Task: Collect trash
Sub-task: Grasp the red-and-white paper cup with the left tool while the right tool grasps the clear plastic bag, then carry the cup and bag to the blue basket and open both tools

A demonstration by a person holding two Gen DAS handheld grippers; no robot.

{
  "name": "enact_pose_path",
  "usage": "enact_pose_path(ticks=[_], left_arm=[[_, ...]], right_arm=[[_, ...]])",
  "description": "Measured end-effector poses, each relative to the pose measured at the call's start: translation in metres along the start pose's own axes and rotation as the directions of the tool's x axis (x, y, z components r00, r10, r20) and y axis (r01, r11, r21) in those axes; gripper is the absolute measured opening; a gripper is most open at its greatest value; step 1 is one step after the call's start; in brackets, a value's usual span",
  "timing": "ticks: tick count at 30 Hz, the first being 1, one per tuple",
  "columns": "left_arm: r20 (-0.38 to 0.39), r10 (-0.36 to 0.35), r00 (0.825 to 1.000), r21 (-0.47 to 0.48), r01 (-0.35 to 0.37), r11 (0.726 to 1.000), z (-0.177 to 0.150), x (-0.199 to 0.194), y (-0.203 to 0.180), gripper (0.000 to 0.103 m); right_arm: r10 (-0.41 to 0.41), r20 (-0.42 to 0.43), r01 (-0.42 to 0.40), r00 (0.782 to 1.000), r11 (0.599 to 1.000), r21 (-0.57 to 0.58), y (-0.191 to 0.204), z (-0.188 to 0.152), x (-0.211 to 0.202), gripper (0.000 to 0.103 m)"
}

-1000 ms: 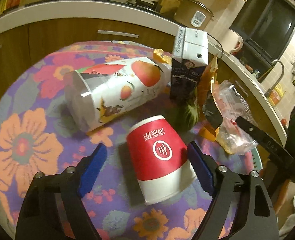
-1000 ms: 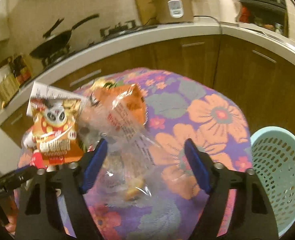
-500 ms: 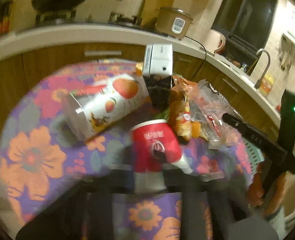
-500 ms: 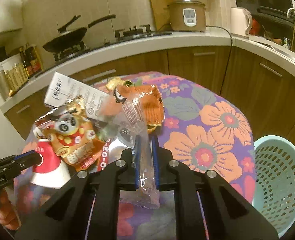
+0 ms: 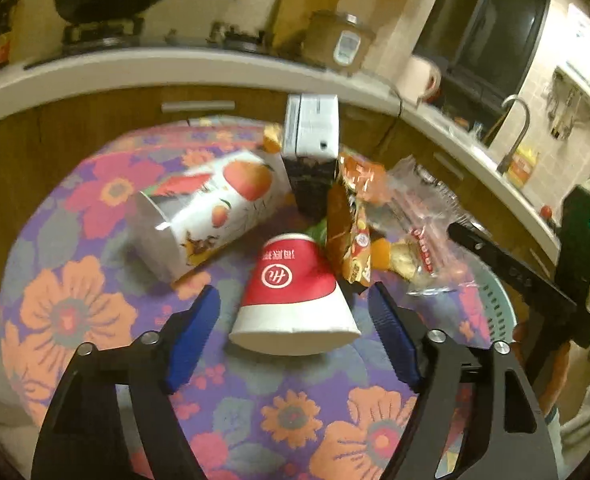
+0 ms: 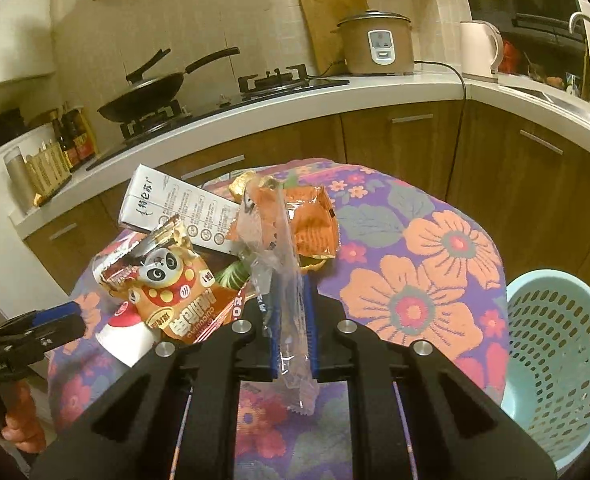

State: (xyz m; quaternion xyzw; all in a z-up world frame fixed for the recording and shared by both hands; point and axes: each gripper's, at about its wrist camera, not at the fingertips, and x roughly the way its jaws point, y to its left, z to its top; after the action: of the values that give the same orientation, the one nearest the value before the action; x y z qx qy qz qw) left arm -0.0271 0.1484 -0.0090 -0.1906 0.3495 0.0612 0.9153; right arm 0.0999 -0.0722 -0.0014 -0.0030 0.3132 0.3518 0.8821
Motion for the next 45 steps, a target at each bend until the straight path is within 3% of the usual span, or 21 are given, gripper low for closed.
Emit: enact_pose_path(ticks=[3, 6, 9, 10, 14, 20, 23, 30, 33, 38, 45], left_arm=[[-0.094, 0.034, 0.995, 0.036, -0.031, 0.999, 0.003, 0.031, -0.002, 0.078], [-0.181, 0.016, 0.983, -0.007, -0.018, 1.0, -0.003, 0.057, 0.009, 0.075], [-0.142, 0.047, 0.989, 0.028, -0.043, 0.999, -0.008, 0.056, 0.004, 0.072], [-0.134, 0.047, 0.99, 0.028, -0.044, 0.999, -0.009, 0.056, 0.003, 0.061], [-0.091, -0.05, 0.995, -0.043, 0.046, 0.998, -0.007, 0.047, 0.01, 0.06], [-0.015, -0.071, 0.997, -0.063, 0.07, 0.996, -0.009, 0.032, 0.02, 0.057], [0.014, -0.052, 0.999, -0.021, 0.052, 0.998, -0.011, 0.019, 0.017, 0.037], [0.137, -0.008, 0.991, 0.038, 0.003, 0.999, -0.012, -0.027, 0.001, 0.035], [0.199, -0.029, 0.98, 0.056, 0.018, 0.998, -0.01, -0.048, -0.005, 0.035], [0.235, -0.085, 0.968, 0.139, 0.054, 0.989, 0.005, -0.06, -0.046, 0.035], [0.142, -0.213, 0.967, 0.255, 0.173, 0.952, 0.018, -0.016, -0.131, 0.035]], right_arm=[[0.006, -0.007, -0.006, 1.0, 1.0, 0.004, -0.003, -0.001, 0.001, 0.008], [0.006, -0.013, -0.006, 1.0, 1.0, 0.004, -0.006, -0.002, 0.002, 0.008], [0.002, -0.017, -0.002, 1.0, 1.0, 0.004, -0.01, -0.003, 0.003, 0.008], [-0.001, -0.018, 0.001, 1.0, 1.0, 0.007, -0.012, -0.004, 0.003, 0.008], [-0.009, -0.016, 0.009, 1.0, 1.0, 0.012, -0.016, -0.004, 0.002, 0.008], [-0.014, -0.014, 0.014, 1.0, 1.0, 0.014, -0.017, -0.006, -0.002, 0.008], [-0.011, -0.001, 0.011, 1.0, 1.0, 0.013, -0.013, -0.005, -0.007, 0.008], [0.02, 0.074, -0.02, 0.997, 1.0, -0.011, 0.003, 0.005, -0.03, 0.008], [0.039, 0.107, -0.038, 0.993, 0.999, -0.013, 0.007, 0.011, -0.042, 0.008], [0.036, 0.161, -0.036, 0.986, 0.999, -0.003, 0.001, 0.018, -0.065, 0.008], [-0.079, 0.212, 0.063, 0.974, 0.995, 0.082, -0.057, 0.006, -0.104, 0.008]])
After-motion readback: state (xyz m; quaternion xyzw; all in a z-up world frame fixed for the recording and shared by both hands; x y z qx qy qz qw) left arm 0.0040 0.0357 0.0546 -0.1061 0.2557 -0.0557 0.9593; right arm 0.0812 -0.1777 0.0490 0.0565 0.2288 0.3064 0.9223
